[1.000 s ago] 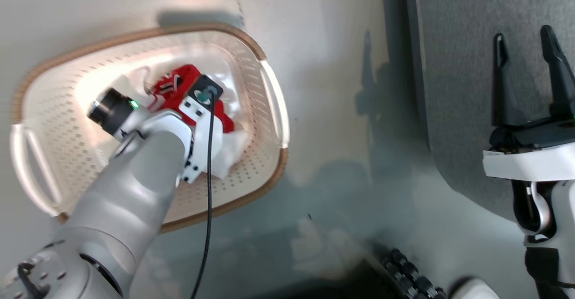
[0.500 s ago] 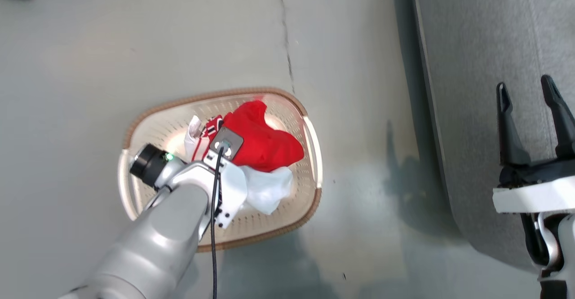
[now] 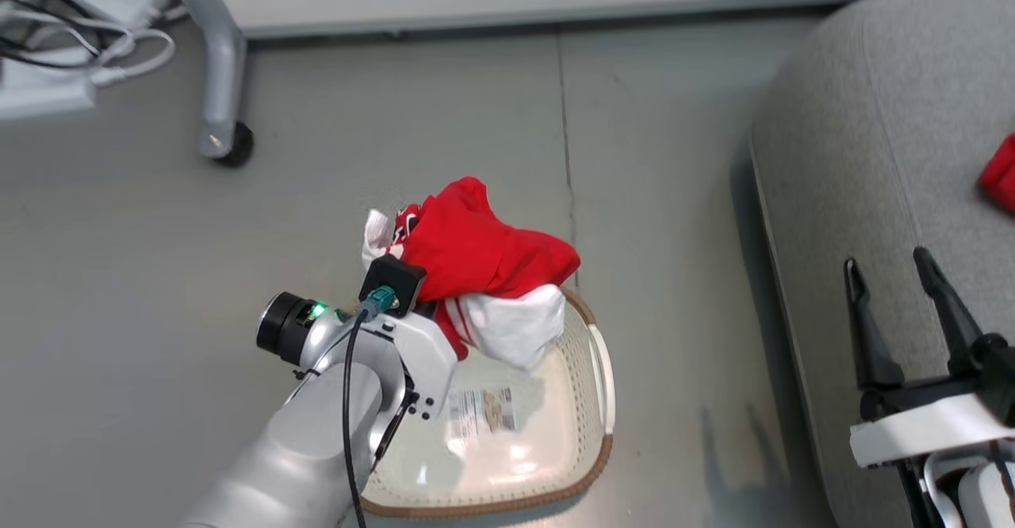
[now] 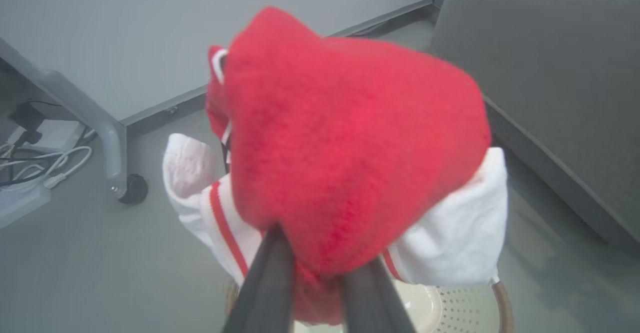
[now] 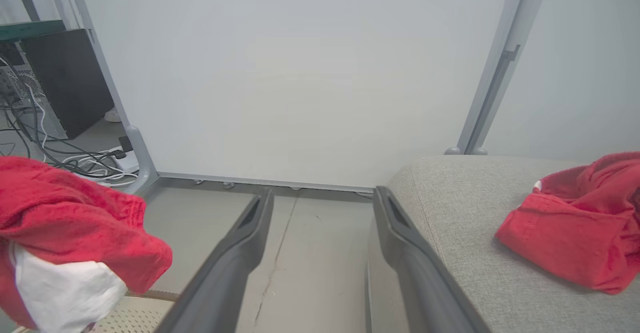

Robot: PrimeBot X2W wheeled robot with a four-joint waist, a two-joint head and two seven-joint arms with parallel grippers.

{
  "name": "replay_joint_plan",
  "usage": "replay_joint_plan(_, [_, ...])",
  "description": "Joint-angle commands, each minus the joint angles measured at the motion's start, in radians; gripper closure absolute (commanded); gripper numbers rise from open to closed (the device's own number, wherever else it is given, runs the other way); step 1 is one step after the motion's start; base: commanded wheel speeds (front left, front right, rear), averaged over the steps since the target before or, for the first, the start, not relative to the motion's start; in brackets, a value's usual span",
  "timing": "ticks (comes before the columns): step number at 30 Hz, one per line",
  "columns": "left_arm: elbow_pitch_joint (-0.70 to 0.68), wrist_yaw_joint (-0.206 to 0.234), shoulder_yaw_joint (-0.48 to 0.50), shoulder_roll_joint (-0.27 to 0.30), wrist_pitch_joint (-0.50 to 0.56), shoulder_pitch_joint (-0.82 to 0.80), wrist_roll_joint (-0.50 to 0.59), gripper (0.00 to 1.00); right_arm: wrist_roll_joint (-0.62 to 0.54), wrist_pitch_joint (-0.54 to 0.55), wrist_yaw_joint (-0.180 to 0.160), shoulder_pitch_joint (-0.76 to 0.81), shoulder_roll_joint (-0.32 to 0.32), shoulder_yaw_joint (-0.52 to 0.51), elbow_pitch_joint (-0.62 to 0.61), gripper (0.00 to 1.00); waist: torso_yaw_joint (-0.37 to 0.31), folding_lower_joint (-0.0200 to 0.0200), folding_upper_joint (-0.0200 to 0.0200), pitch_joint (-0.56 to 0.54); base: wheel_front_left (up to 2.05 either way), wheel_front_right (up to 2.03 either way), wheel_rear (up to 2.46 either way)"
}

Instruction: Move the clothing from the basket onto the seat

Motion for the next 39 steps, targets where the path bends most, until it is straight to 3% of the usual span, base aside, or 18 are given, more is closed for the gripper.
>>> replay_joint_plan(1, [-0.018, 0.011, 0.017, 0.003, -0.010, 0.011, -0.001, 1.00, -0.006, 0.000, 0.000, 0.020, -0.001, -0.001, 0.004, 0.00, 0.042, 0.0000, 0.0000, -0.080, 0.00, 0.00, 0.00])
replay_joint_plan(7, [-0.263, 0.067, 0.196, 0.046, -0.012, 0.043, 0.088, 1.00, -0.013, 0.000, 0.000, 0.058, 0.005, -0.009, 0.006, 0.00, 0.058, 0.0000, 0.0000, -0.151, 0.00, 0.00, 0.00])
replay_joint_plan(13, [-0.482, 0.079, 0.350, 0.077, -0.013, 0.117, 0.212, 1.00, -0.022, 0.000, 0.000, 0.079, 0.015, -0.007, 0.015, 0.00, 0.063, 0.0000, 0.0000, -0.194, 0.00, 0.00, 0.00])
replay_joint_plan(24, [-0.865, 0.045, 0.579, 0.030, -0.012, 0.280, 0.408, 1.00, -0.029, 0.000, 0.000, 0.096, 0.031, 0.001, 0.018, 0.00, 0.050, 0.0000, 0.0000, -0.242, 0.00, 0.00, 0.00])
replay_joint_plan(30, [-0.960, 0.006, 0.546, 0.006, -0.012, 0.346, 0.449, 1.00, -0.030, 0.000, 0.000, 0.096, 0.036, -0.002, 0.019, 0.00, 0.040, 0.0000, 0.0000, -0.243, 0.00, 0.00, 0.00])
replay_joint_plan(39, [-0.969, -0.007, 0.375, 0.003, -0.012, 0.367, 0.379, 1.00, -0.031, 0.000, 0.000, 0.100, 0.038, 0.001, 0.026, 0.00, 0.036, 0.0000, 0.0000, -0.252, 0.00, 0.00, 0.00])
